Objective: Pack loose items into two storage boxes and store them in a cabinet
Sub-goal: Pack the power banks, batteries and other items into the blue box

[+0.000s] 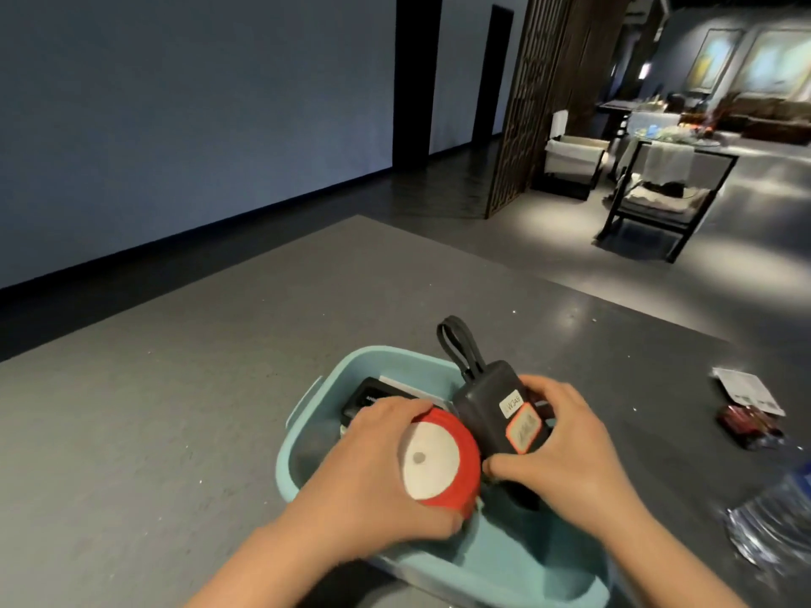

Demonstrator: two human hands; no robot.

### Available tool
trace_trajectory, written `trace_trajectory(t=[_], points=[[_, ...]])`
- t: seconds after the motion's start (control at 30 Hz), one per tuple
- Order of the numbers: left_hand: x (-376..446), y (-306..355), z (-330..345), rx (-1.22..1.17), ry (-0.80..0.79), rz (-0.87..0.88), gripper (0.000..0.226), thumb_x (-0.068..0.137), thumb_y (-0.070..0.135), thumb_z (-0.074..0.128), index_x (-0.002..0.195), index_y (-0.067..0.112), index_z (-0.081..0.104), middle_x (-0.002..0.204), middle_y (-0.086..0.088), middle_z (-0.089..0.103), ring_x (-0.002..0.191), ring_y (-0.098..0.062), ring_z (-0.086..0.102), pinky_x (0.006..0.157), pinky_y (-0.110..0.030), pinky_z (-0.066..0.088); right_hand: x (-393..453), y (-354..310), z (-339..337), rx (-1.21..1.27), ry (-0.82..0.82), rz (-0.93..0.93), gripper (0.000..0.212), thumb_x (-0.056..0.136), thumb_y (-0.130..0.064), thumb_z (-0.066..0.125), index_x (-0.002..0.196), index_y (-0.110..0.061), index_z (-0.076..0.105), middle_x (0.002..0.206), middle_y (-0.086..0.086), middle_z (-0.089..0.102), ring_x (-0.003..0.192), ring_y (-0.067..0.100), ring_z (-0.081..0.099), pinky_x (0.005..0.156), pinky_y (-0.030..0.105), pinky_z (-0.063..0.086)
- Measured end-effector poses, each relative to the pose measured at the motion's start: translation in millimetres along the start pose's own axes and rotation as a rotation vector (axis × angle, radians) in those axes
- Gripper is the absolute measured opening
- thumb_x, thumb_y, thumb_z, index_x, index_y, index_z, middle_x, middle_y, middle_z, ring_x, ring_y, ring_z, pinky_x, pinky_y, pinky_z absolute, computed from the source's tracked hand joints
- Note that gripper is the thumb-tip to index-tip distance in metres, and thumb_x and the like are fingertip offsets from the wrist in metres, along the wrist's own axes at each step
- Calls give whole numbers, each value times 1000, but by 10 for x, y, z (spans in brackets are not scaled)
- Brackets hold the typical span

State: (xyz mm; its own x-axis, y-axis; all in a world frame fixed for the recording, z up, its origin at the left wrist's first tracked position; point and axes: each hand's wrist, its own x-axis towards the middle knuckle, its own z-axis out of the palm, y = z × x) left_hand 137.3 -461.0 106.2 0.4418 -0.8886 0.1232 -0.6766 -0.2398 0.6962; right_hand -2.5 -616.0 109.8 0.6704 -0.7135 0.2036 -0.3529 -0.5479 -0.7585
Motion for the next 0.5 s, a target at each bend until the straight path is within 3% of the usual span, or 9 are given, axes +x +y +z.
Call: trace_trajectory(t=[0.07, 0.23, 0.33, 0.5], points=[[144, 47, 54, 70, -173, 20, 90, 48, 49, 81, 128, 43, 40, 120, 28, 42, 115, 4, 40, 101, -19, 37, -17, 32, -90, -21, 11, 2, 74, 43, -20, 88, 96, -50, 47, 99, -20, 50, 88, -11, 51, 66, 7, 37], [369, 132, 185, 124, -440, 64, 76, 52, 43, 84, 120, 35, 52, 112, 16, 53, 103, -3, 51, 93, -26, 47, -80, 122, -366, -26, 84, 53, 76, 44, -18, 90, 108, -38, 53, 101, -18, 52, 89, -7, 52, 65, 10, 37], [480, 202, 347, 153, -479, 123, 72, 51, 44, 83, 117, 34, 54, 110, 16, 56, 100, -4, 53, 90, -27, 49, -117, 155, -491, -20, 113, 58, 75, 45, -17, 89, 106, -40, 53, 101, -19, 52, 87, -9, 52, 63, 7, 39], [745, 266, 726, 463, -478, 338, 85, 49, 51, 81, 123, 25, 47, 111, 6, 52, 101, -16, 47, 92, -31, 43, -135, 224, -620, -9, 155, 64, 76, 42, -20, 87, 107, -40, 53, 102, -19, 52, 90, -9, 52, 66, 0, 38]])
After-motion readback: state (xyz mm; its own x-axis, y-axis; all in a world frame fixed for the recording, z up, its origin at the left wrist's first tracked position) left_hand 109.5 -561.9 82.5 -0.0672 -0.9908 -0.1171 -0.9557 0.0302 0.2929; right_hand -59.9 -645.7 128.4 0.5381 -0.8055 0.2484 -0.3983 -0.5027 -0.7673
